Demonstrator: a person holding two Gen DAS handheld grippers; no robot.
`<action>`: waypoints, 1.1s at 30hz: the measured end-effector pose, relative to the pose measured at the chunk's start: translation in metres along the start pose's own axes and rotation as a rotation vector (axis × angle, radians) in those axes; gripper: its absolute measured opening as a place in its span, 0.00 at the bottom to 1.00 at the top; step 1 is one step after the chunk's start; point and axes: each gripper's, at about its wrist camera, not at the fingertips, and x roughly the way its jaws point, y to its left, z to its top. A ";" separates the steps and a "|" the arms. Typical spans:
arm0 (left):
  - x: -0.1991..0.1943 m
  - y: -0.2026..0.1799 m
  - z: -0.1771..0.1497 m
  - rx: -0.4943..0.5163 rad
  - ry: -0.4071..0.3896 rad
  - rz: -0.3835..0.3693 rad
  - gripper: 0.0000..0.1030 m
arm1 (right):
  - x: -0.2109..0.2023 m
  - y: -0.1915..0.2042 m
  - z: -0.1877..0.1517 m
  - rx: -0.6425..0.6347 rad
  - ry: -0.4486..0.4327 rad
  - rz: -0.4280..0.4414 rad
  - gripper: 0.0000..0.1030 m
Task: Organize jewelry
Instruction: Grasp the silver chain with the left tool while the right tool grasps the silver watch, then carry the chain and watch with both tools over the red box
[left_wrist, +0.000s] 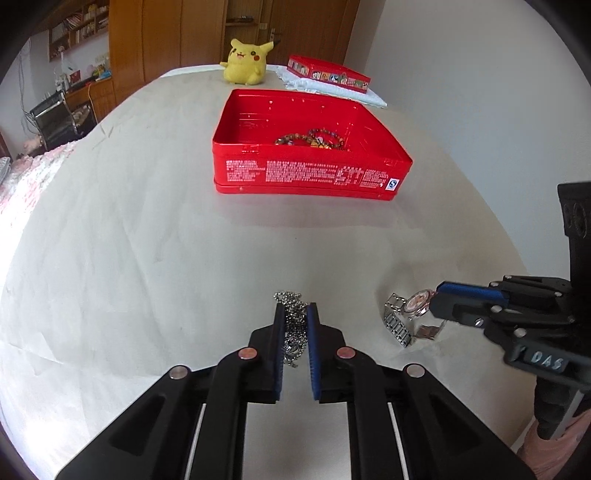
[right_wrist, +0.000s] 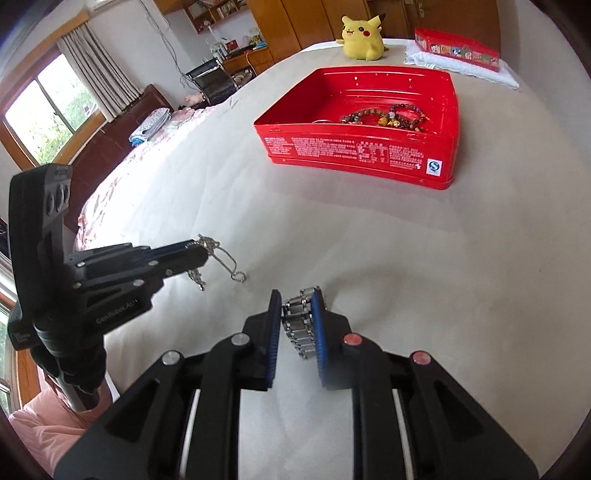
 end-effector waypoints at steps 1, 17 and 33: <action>0.002 0.001 0.001 -0.004 0.006 -0.003 0.11 | 0.004 0.000 -0.001 -0.004 0.013 -0.017 0.14; 0.047 0.001 -0.008 0.026 0.106 0.134 0.20 | 0.048 -0.002 -0.023 -0.063 0.142 -0.132 0.51; 0.043 0.000 -0.007 -0.025 0.083 0.034 0.10 | 0.034 -0.016 -0.013 0.013 0.073 -0.049 0.26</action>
